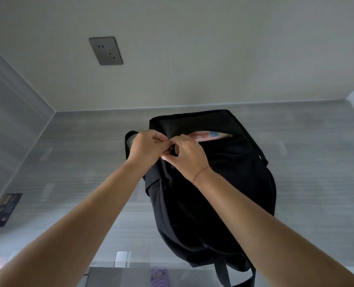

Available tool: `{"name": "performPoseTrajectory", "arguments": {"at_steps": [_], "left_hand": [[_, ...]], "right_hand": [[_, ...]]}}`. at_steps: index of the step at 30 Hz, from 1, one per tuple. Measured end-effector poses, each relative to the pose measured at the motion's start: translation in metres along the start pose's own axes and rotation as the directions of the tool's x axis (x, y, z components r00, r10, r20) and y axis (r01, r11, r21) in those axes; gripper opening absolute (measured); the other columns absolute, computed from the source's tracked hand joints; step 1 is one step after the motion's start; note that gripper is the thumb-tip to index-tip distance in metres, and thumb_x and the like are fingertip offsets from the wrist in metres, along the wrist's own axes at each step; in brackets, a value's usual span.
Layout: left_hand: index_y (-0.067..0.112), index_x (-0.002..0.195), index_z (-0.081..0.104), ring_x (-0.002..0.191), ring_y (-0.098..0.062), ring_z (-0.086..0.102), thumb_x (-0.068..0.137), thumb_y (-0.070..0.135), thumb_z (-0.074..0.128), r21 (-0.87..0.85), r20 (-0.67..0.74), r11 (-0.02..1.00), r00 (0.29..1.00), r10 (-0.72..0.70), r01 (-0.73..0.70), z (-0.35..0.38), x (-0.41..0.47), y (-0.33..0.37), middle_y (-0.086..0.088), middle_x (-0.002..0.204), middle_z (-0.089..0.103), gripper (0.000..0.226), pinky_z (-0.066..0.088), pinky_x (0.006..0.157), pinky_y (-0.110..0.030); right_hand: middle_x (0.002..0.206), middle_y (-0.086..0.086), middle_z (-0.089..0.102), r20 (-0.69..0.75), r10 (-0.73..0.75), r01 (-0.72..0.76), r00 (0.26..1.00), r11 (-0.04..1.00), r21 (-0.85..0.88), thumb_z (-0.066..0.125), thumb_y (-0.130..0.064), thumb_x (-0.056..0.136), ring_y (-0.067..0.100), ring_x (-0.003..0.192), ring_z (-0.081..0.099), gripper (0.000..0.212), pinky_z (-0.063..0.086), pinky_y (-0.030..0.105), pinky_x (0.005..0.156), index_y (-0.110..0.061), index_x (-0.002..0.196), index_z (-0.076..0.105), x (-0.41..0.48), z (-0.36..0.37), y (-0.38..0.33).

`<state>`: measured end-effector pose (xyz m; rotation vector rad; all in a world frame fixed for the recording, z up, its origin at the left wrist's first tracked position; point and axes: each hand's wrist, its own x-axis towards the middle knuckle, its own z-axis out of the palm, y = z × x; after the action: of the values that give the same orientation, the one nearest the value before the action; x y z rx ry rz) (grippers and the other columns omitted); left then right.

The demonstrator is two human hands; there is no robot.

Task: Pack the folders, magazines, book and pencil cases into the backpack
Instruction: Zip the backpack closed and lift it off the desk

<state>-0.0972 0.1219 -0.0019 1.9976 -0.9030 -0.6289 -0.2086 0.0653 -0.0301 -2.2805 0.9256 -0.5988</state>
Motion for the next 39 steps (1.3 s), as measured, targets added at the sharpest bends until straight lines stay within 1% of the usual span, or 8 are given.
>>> {"name": "performPoseTrajectory", "arguments": {"at_steps": [5,9,14,19,25,32,36,39], "left_hand": [[0.013,0.092,0.067,0.079,-0.014,0.071,0.088,0.009,0.051,-0.159,0.04,0.987,0.999,-0.022,0.028,0.001,-0.003,-0.009,-0.001,0.08,0.074,0.017,0.055,0.072,-0.022],[0.023,0.106,0.061,0.089,-0.009,0.056,0.076,0.012,0.071,0.155,0.187,0.977,0.975,0.119,-0.149,0.009,-0.007,-0.027,0.004,0.103,0.059,0.034,0.043,0.076,-0.013],[0.018,0.098,0.059,0.083,-0.01,0.054,0.073,0.021,0.075,0.319,0.104,0.887,0.943,0.317,-0.333,0.027,-0.007,-0.034,0.008,0.092,0.058,0.029,0.038,0.068,-0.017],[0.013,0.088,0.061,0.073,-0.01,0.051,0.074,0.019,0.075,0.4,0.06,0.831,0.915,0.399,-0.388,0.029,-0.009,-0.034,0.008,0.079,0.057,0.02,0.035,0.066,-0.019],[0.01,0.083,0.062,0.067,-0.012,0.048,0.074,0.018,0.077,0.43,0.146,0.76,0.868,0.474,-0.488,0.024,-0.004,-0.028,0.008,0.069,0.053,0.02,0.03,0.076,-0.023],[0.011,0.083,0.059,0.07,-0.011,0.044,0.076,0.023,0.076,0.402,0.255,0.741,0.843,0.473,-0.538,0.017,0.007,-0.023,0.004,0.072,0.054,0.022,0.029,0.071,-0.023],[0.009,0.074,0.056,0.063,-0.002,0.039,0.075,0.015,0.077,0.386,0.288,0.722,0.819,0.497,-0.574,0.013,0.007,-0.024,0.009,0.065,0.046,0.023,0.03,0.067,-0.018],[0.008,0.068,0.052,0.062,0.001,0.037,0.074,0.007,0.077,0.415,0.255,0.725,0.835,0.488,-0.55,0.001,0.005,-0.043,0.013,0.062,0.04,0.025,0.031,0.068,-0.026]], "right_hand": [[0.088,0.003,0.071,-0.16,0.077,-0.052,0.984,0.987,0.155,0.067,-0.015,0.084,0.013,0.079,0.065,0.015,0.054,0.028,0.075,-0.01,0.098,0.07,-0.009,0.01,0.009],[0.085,-0.001,0.071,-0.209,0.16,-0.095,0.965,0.952,0.292,0.061,-0.008,0.086,0.005,0.073,0.063,0.015,0.053,0.016,0.072,-0.013,0.095,0.071,-0.014,0.005,0.014],[0.077,-0.008,0.065,-0.16,0.088,-0.051,0.983,0.973,0.226,0.059,-0.004,0.085,0.003,0.07,0.06,0.019,0.047,0.005,0.067,-0.017,0.095,0.068,-0.015,-0.002,0.015],[0.075,-0.008,0.065,-0.157,0.114,-0.079,0.981,0.975,0.208,0.063,-0.008,0.085,0.002,0.066,0.06,0.016,0.046,0.005,0.066,-0.016,0.098,0.065,-0.018,-0.014,0.027],[0.074,-0.007,0.068,-0.139,0.202,-0.154,0.969,0.942,0.299,0.064,-0.007,0.084,0.001,0.06,0.065,0.014,0.049,0.005,0.062,-0.012,0.095,0.071,-0.018,-0.023,0.034],[0.068,-0.008,0.067,-0.115,0.236,-0.189,0.965,0.93,0.314,0.065,-0.006,0.083,-0.005,0.056,0.064,0.009,0.051,0.007,0.061,-0.012,0.087,0.07,-0.014,-0.037,0.041],[0.071,-0.001,0.071,-0.114,0.267,-0.226,0.957,0.931,0.287,0.065,-0.006,0.081,0.005,0.061,0.068,0.01,0.056,0.02,0.066,-0.014,0.083,0.071,-0.01,-0.042,0.042],[0.075,0.009,0.073,-0.229,0.422,-0.355,0.877,0.891,0.283,0.058,-0.002,0.077,0.021,0.067,0.07,0.015,0.058,0.037,0.076,-0.013,0.079,0.069,-0.001,-0.08,0.071]]}}
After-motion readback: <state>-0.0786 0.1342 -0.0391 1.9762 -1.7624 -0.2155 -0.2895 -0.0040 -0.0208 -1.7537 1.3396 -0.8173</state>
